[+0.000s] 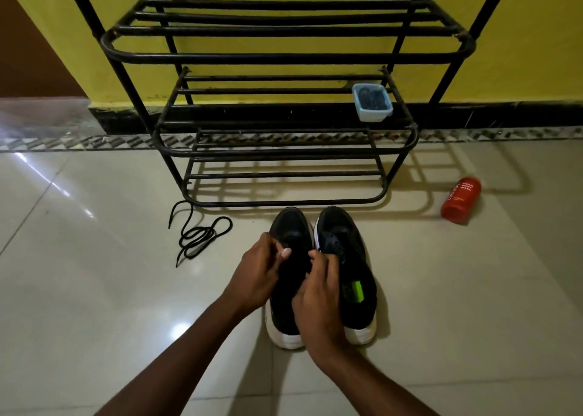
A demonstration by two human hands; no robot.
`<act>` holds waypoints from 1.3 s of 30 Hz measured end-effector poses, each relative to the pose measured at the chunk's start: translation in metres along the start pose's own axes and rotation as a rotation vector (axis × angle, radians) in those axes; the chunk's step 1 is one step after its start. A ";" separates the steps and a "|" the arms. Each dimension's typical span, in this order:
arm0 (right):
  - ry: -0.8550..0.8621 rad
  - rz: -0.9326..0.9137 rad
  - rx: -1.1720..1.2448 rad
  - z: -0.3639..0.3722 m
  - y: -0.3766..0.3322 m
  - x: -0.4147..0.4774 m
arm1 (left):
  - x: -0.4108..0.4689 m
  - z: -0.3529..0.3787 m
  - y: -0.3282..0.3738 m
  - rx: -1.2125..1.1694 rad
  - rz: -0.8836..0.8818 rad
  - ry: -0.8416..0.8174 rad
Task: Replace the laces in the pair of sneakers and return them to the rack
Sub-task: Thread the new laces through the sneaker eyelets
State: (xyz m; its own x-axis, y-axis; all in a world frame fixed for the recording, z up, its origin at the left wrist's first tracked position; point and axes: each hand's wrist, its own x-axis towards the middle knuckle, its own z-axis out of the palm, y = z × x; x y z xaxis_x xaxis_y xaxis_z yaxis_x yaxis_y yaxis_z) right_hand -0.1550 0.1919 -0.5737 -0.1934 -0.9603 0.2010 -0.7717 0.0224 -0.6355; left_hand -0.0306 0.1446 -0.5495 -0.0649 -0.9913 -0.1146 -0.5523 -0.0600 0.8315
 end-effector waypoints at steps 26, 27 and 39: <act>0.014 -0.090 0.212 -0.051 -0.029 0.014 | -0.028 -0.052 0.055 -0.202 0.114 0.270; 0.054 -0.120 0.234 -0.059 -0.035 0.021 | -0.029 -0.055 0.063 -0.295 0.106 0.276; 0.126 -0.137 0.801 -0.151 -0.107 0.075 | -0.045 -0.089 0.156 -0.694 0.118 0.271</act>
State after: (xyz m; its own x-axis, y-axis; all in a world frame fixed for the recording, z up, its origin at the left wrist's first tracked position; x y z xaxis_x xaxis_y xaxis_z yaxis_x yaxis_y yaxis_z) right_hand -0.1783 0.1594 -0.3781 -0.2321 -0.9008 0.3671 -0.1364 -0.3435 -0.9292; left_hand -0.0397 0.1689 -0.3660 0.1652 -0.9845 0.0594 0.1020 0.0770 0.9918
